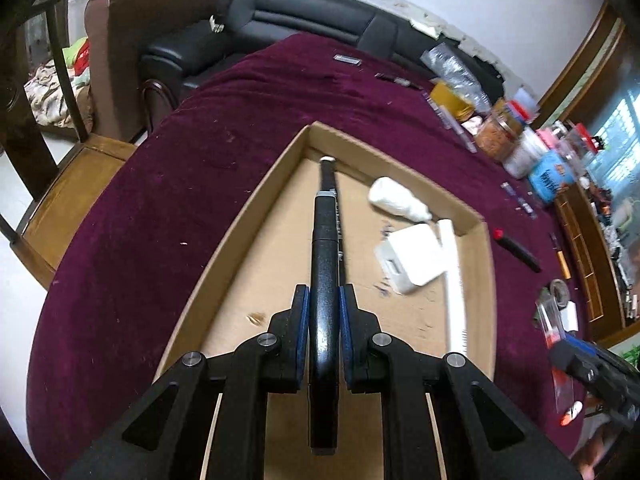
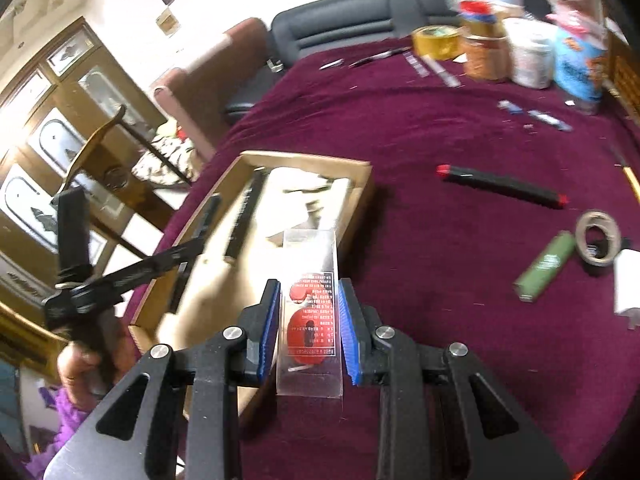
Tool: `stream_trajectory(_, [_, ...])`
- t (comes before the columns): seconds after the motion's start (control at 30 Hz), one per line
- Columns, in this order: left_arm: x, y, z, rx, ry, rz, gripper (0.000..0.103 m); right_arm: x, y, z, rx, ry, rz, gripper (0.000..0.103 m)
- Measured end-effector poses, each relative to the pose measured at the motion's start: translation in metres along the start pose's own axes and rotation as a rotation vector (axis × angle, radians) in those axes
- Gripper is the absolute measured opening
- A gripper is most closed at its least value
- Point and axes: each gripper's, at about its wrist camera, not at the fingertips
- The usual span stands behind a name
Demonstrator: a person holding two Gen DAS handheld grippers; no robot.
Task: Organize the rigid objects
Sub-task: 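Lower the slim marker into the box with the left tool while the right tool holds the package, then open the left tool to drop the marker while the right tool lowers the package into the box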
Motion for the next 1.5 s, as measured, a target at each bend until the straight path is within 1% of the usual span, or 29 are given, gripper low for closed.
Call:
stream_trajectory(0.13, [0.005, 0.006, -0.020, 0.024, 0.066, 0.001, 0.012, -0.001, 0.024, -0.026, 0.005, 0.043, 0.035, 0.026])
stream_trajectory(0.23, [0.007, 0.003, -0.029, 0.035, 0.089, -0.009, 0.012, -0.004, 0.036, -0.045, -0.004, 0.079, 0.057, 0.026])
stream_trajectory(0.4, [0.014, -0.001, -0.038, 0.054, 0.097, -0.020, 0.012, -0.004, 0.042, -0.074, -0.023, 0.130, 0.058, 0.026])
stream_trajectory(0.53, [0.019, 0.002, -0.041, 0.053, 0.091, 0.002, 0.012, -0.001, 0.045, -0.093, -0.048, 0.152, 0.063, 0.026])
stream_trajectory(0.6, [0.020, 0.006, -0.041, 0.034, 0.088, 0.019, 0.015, -0.001, 0.046, -0.100, -0.063, 0.154, 0.072, 0.026])
stream_trajectory(0.67, [0.019, 0.008, -0.038, 0.013, 0.083, 0.031, 0.025, -0.002, 0.045, -0.104, -0.072, 0.156, 0.072, 0.026])
stream_trajectory(0.7, [0.019, 0.009, -0.036, 0.001, 0.077, 0.036, 0.026, -0.002, 0.044, -0.107, -0.073, 0.162, 0.067, 0.026])
stream_trajectory(0.77, [0.018, 0.009, -0.026, -0.010, 0.053, 0.038, 0.035, -0.002, 0.044, -0.110, -0.077, 0.167, 0.059, 0.026])
stream_trajectory(0.8, [0.018, 0.008, -0.022, -0.011, 0.040, 0.039, 0.037, -0.001, 0.044, -0.112, -0.081, 0.167, 0.060, 0.026])
stream_trajectory(0.83, [0.018, 0.008, -0.015, -0.012, 0.023, 0.041, 0.040, -0.001, 0.045, -0.113, -0.088, 0.163, 0.067, 0.026])
stream_trajectory(0.9, [0.018, 0.009, 0.000, -0.020, -0.019, 0.043, 0.042, 0.001, 0.046, -0.114, -0.091, 0.160, 0.069, 0.026])
stream_trajectory(0.97, [0.016, 0.013, 0.017, -0.023, -0.061, 0.053, 0.049, 0.002, 0.047, -0.116, -0.091, 0.160, 0.066, 0.026])
stream_trajectory(1.03, [0.015, 0.017, 0.030, -0.007, -0.094, 0.060, 0.055, 0.002, 0.049, -0.117, -0.093, 0.161, 0.067, 0.026])
stream_trajectory(1.1, [0.012, 0.019, 0.041, 0.016, -0.128, 0.051, 0.057, 0.000, 0.050, -0.116, -0.095, 0.158, 0.067, 0.026])
stream_trajectory(1.17, [0.008, 0.018, 0.048, 0.045, -0.146, 0.031, 0.061, 0.000, 0.052, -0.118, -0.103, 0.153, 0.075, 0.026])
stream_trajectory(1.3, [-0.004, 0.016, 0.054, 0.062, -0.147, 0.011, 0.062, -0.002, 0.056, -0.118, -0.126, 0.139, 0.100, 0.026])
stream_trajectory(1.4, [-0.012, 0.018, 0.060, 0.064, -0.160, 0.025, 0.062, -0.003, 0.059, -0.119, -0.138, 0.133, 0.116, 0.026])
stream_trajectory(1.5, [-0.018, 0.020, 0.066, 0.084, -0.181, 0.037, 0.062, -0.005, 0.059, -0.118, -0.132, 0.134, 0.113, 0.026])
Point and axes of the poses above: each gripper's, at about its wrist camera, not at the fingertips, and z roughly against the way its jaws point, y to its left, x to its top, and after that the axes turned 6 degrees about -y, right-handed
